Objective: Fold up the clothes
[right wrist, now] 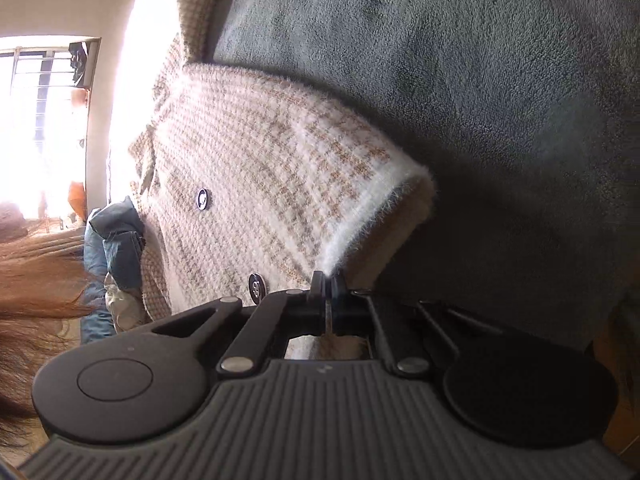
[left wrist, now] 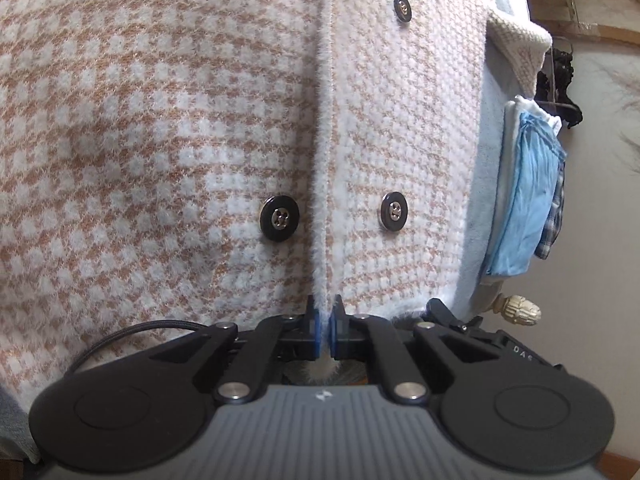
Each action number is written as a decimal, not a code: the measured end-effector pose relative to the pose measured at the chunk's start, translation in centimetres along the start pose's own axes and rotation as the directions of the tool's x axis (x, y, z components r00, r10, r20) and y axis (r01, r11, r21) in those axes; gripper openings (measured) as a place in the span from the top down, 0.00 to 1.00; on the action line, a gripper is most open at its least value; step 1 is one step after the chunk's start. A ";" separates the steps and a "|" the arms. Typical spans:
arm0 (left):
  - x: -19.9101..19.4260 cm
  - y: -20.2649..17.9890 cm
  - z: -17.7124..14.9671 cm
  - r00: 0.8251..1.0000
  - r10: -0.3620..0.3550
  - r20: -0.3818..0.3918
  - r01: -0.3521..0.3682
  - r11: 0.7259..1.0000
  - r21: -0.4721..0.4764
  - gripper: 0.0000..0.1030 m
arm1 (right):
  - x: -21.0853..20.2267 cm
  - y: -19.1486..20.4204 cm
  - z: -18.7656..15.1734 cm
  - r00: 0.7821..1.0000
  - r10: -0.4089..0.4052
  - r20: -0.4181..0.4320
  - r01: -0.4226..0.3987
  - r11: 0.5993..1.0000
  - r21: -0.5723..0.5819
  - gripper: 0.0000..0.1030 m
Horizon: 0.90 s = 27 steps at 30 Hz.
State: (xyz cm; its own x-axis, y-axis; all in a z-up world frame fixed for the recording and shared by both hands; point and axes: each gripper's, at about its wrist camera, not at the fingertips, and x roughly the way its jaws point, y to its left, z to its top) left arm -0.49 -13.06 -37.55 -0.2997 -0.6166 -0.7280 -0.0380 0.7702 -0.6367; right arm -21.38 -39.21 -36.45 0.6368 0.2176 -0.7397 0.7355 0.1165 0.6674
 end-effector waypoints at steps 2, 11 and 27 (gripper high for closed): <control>0.9 0.1 0.0 0.999 0.041 -0.014 -0.040 0.999 0.026 0.96 | 0.7 -0.4 0.1 0.999 -0.035 -0.011 0.035 0.999 -0.015 0.99; 2.4 -0.3 -0.2 0.996 0.085 -0.016 -0.083 0.992 0.092 0.96 | 0.8 0.1 -0.3 0.994 -0.108 -0.022 0.104 0.988 -0.117 1.00; -3.3 -3.2 -1.1 0.980 0.184 0.070 -0.197 0.926 0.323 0.77 | -3.7 6.2 -1.5 0.938 -0.322 0.129 0.342 0.801 -0.491 0.84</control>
State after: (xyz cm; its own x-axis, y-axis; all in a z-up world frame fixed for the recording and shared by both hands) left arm -0.43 -13.31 -32.81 -0.2337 -0.4744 -0.8487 0.3321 0.7815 -0.5283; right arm -19.60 -37.82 -29.45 0.3904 0.0419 -0.9197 0.6938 0.6432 0.3239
